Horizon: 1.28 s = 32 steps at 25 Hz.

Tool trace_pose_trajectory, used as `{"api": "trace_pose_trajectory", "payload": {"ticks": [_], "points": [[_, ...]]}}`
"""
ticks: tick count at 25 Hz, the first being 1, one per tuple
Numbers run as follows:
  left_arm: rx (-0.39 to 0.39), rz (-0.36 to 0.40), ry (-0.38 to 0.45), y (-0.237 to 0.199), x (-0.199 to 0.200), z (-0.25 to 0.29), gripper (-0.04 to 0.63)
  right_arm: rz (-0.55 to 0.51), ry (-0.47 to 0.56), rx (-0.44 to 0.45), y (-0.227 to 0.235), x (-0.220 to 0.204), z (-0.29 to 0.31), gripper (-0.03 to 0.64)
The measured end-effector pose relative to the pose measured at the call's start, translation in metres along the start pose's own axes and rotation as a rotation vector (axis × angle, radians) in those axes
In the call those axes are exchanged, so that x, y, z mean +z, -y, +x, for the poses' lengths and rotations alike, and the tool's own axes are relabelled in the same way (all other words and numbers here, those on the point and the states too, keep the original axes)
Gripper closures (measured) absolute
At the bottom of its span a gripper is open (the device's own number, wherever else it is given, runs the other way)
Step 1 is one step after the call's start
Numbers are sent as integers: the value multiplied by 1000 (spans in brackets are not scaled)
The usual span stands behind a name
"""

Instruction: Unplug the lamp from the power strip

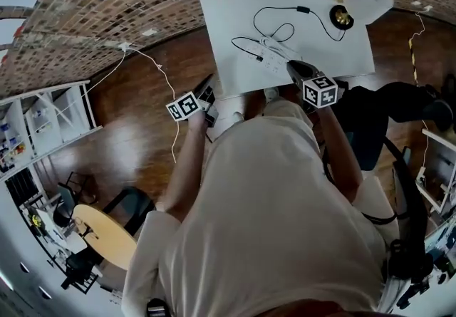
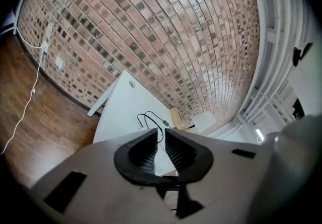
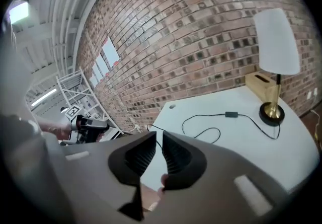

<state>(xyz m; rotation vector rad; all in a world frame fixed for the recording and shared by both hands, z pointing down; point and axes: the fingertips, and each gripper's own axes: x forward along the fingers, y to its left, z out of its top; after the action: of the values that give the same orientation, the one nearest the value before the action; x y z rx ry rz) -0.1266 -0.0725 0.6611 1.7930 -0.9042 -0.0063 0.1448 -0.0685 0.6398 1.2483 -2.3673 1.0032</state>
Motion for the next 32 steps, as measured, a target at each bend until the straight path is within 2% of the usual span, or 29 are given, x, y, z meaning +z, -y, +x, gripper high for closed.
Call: {"api": "trace_pose_trajectory", "payload": {"ticks": [3, 5, 11, 15, 20, 23, 26, 28, 30, 32], "points": [[13, 14, -21, 13, 12, 16, 560, -56, -24, 51, 10, 29, 12, 584], [12, 12, -7, 18, 24, 23, 560, -80, -27, 83, 15, 47, 21, 584], [33, -98, 149, -5, 62, 21, 560, -49, -44, 134, 51, 69, 50, 581], [-2, -202, 152, -17, 54, 28, 543, -10, -101, 139, 70, 60, 55, 581], [-19, -229, 180, -18, 49, 33, 540, -41, -152, 178, 74, 60, 69, 581], [-37, -257, 133, -12, 29, 46, 505, -44, -180, 192, 74, 56, 72, 573], [-27, -243, 87, -13, 10, 58, 505, -53, -218, 220, 67, 47, 72, 566], [13, -190, 47, -17, -2, 65, 505, -62, -245, 238, 64, 38, 71, 566], [86, -80, -40, -22, -18, 75, 505, -100, -283, 250, 61, 28, 72, 566], [169, 95, -179, -28, -36, 88, 509, -199, -340, 258, 55, 12, 73, 555]]}}
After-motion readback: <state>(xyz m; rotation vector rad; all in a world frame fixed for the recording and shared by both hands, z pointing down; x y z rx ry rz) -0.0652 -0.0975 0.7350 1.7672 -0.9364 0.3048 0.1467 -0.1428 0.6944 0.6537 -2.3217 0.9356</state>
